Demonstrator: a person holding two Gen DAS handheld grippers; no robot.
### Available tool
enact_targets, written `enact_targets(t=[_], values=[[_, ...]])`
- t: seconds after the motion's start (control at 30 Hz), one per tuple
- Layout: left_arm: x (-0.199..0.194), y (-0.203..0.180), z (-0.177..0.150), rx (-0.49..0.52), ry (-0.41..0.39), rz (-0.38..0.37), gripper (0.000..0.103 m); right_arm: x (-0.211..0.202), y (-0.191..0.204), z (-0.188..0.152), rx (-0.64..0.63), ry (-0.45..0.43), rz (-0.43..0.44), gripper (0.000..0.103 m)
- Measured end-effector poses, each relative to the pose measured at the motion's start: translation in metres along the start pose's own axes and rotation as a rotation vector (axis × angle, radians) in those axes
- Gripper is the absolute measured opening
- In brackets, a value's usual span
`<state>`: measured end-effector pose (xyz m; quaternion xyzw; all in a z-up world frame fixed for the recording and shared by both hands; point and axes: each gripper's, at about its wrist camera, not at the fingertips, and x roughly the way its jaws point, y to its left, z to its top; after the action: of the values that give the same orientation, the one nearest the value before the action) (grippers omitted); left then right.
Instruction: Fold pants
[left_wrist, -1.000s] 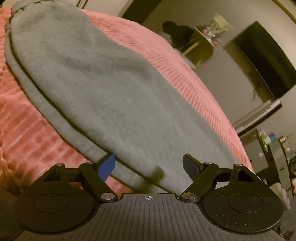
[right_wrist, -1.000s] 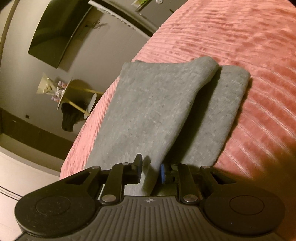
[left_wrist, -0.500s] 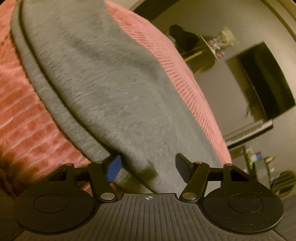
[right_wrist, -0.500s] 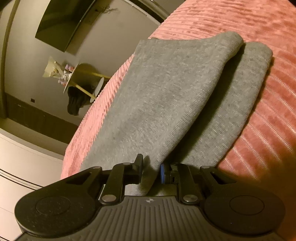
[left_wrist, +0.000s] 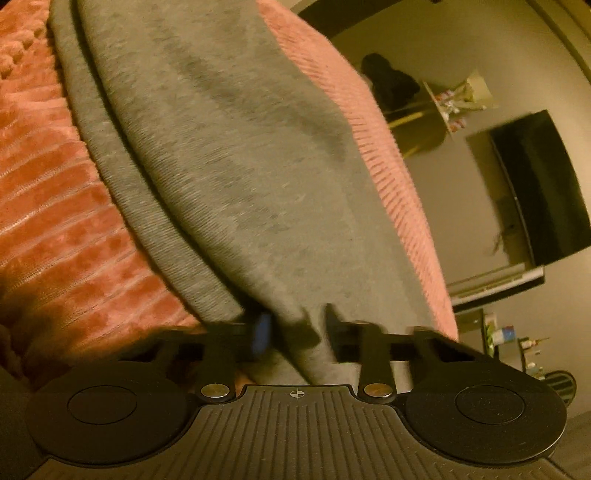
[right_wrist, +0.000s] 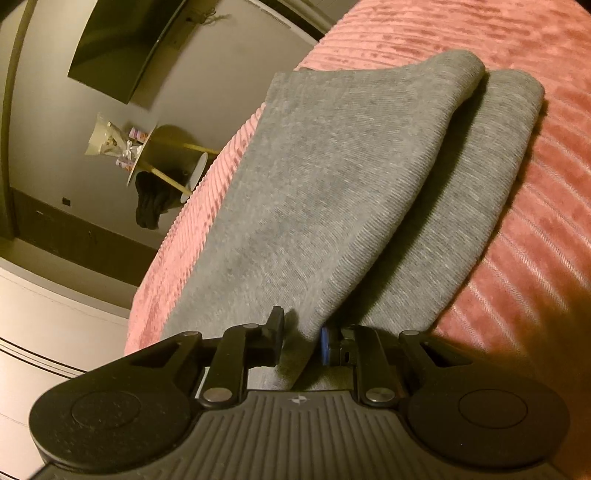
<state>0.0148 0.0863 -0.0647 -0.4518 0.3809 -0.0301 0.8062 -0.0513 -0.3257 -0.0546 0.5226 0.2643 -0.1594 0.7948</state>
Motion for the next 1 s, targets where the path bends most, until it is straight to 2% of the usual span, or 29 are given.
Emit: enact_targets(t=[0.13, 0.27, 0.4, 0.5, 0.57, 0.6, 0.67, 0.7, 0.73, 0.8, 0.87, 0.93, 1.0], values=[[-0.001, -0.002, -0.001, 0.027, 0.001, 0.013, 0.009, -0.001, 0.013, -0.003, -0.090, -0.032, -0.048, 0.009], [-0.016, -0.010, -0.005, 0.061, -0.028, 0.005, 0.007, -0.012, 0.027, -0.007, -0.176, -0.084, -0.091, 0.006], [-0.038, -0.023, -0.011, 0.154, -0.078, 0.008, 0.007, -0.031, 0.040, -0.015, -0.266, -0.146, -0.134, 0.005], [-0.034, -0.021, -0.014, 0.173, -0.042, 0.073, 0.008, -0.034, 0.040, -0.018, -0.294, -0.130, -0.191, 0.005], [-0.025, -0.015, -0.012, 0.133, 0.005, 0.122, 0.009, -0.024, 0.035, -0.015, -0.288, -0.063, -0.253, 0.007], [-0.025, -0.014, -0.012, 0.117, 0.004, 0.118, 0.014, -0.021, 0.032, -0.014, -0.257, -0.049, -0.257, 0.008], [-0.033, -0.018, -0.012, 0.140, -0.031, 0.124, 0.027, -0.031, 0.023, -0.006, -0.154, -0.068, -0.218, 0.018], [-0.037, -0.021, -0.013, 0.154, -0.047, 0.124, 0.042, -0.038, 0.018, -0.003, -0.122, -0.101, -0.219, 0.023], [-0.041, -0.024, -0.014, 0.165, -0.060, 0.111, 0.052, -0.045, 0.014, 0.000, -0.105, -0.133, -0.227, 0.025], [-0.051, -0.032, -0.017, 0.199, -0.088, 0.093, 0.053, -0.060, 0.005, 0.006, -0.052, -0.204, -0.249, 0.026], [-0.058, -0.041, -0.021, 0.264, -0.125, 0.072, 0.060, -0.073, -0.007, 0.011, 0.006, -0.262, -0.271, 0.027], [-0.060, -0.050, -0.024, 0.337, -0.175, 0.065, 0.076, -0.080, -0.023, 0.019, 0.077, -0.284, -0.277, 0.032], [-0.057, -0.057, -0.026, 0.389, -0.202, 0.057, 0.078, -0.083, -0.039, 0.024, 0.158, -0.291, -0.268, 0.032]])
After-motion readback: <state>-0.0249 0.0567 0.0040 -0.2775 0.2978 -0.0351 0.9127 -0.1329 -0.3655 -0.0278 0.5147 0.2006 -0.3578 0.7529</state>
